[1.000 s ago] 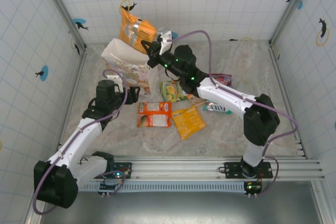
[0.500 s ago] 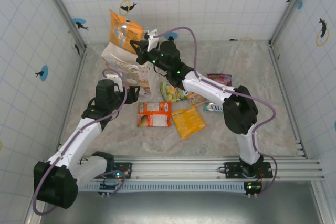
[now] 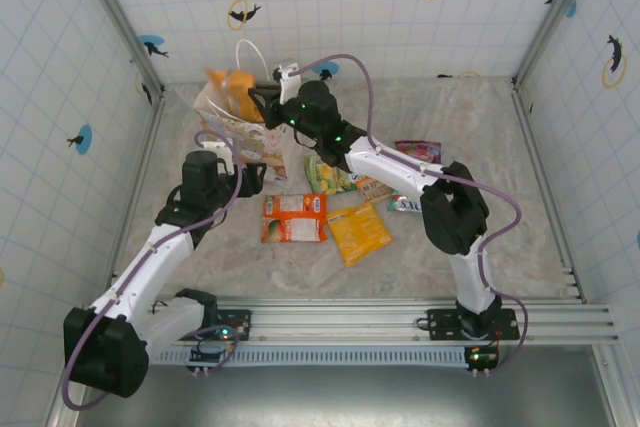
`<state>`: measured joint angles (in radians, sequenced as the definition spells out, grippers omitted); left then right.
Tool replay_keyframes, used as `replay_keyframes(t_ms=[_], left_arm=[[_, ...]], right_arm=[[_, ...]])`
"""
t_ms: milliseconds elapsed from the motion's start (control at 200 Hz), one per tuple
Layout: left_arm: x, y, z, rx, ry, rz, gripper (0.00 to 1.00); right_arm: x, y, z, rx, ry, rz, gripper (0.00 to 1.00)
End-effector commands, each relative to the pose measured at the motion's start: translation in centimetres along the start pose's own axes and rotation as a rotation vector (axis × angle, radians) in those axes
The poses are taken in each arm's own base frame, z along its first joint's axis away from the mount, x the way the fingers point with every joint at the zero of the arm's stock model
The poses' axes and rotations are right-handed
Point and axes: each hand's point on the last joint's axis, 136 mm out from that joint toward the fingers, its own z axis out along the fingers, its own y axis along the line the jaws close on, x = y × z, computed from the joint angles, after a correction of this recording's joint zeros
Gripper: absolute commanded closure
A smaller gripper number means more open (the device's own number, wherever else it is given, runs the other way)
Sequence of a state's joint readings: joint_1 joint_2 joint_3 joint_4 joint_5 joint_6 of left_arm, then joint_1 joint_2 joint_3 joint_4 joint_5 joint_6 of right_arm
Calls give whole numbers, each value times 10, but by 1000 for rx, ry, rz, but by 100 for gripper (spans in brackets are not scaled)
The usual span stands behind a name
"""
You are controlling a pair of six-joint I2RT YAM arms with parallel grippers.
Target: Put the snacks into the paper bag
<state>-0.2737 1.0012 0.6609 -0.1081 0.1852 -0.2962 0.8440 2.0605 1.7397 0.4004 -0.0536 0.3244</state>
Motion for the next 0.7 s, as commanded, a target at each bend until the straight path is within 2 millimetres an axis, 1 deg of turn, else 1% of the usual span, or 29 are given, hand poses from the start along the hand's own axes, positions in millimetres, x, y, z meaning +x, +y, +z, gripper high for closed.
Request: replay_keyframes(t_ms=[0,90,200,290,370,455,520,636,696], left_arm=[[-15,-4,-5,4,-27,-2,26],[-16,-7,-6,18,-26,-1,26],[-15,-11,-6,42,-15,7,26],[-11,-16,-6,70,4,10,27],[-6,-19,-6,96,25,8,28],[1,-24,-7,121,53,3,28],[7,-24,-7,133,77,-10,29],[19,-27,-6,161,114,-50,30],[25,-29,-6,176,130,-76,30]], right_arm=[[-33,10,-8,-8,-44,-7,66],[-41,12,-15,-2,-40,-20,61],[-51,16,-25,3,-38,-39,59],[-59,20,-39,0,-39,-55,58],[-59,21,-53,9,-23,-67,58],[-57,22,-72,17,-2,-70,57],[-50,21,-88,27,17,-68,57],[-36,14,-118,65,57,-58,57],[-25,10,-134,85,85,-46,56]])
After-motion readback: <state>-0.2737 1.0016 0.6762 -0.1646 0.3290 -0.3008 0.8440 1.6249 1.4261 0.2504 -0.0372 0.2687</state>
